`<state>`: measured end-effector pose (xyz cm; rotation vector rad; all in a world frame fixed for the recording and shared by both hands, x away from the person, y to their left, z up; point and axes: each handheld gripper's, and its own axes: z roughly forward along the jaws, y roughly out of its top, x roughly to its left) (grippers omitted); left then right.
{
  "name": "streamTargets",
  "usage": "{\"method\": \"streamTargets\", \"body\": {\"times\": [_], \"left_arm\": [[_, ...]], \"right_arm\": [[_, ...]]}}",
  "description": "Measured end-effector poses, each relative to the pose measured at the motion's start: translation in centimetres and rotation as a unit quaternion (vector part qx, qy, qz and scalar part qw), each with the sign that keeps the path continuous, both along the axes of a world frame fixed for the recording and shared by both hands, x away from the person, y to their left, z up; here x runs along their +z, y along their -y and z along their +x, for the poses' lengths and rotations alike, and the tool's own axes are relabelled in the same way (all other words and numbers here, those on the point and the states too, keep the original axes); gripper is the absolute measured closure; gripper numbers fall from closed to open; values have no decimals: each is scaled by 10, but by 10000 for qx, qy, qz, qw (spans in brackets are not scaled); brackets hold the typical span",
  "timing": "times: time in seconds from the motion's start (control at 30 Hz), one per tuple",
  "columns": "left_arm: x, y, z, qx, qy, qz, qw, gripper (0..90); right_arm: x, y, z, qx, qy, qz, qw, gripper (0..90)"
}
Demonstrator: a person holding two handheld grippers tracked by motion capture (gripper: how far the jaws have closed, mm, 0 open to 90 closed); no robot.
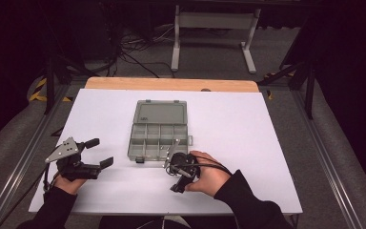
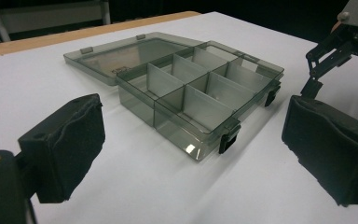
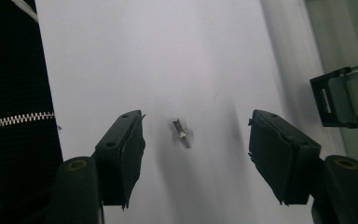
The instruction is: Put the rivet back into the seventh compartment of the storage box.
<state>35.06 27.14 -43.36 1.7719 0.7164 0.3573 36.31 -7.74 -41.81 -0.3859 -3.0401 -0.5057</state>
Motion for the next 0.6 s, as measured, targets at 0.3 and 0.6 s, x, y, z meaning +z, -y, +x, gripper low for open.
{"method": "streamTargets", "body": {"times": [0.3, 0.6], "left_arm": [[0, 0, 0, -3, 5, 6, 10000, 63], [0, 0, 0, 7, -21, -30, 10000, 62]], "right_arm": [[-7, -4, -5, 147, -83, -102, 9998, 446], [-7, -7, -7, 270, 19, -246, 9993, 620]]}}
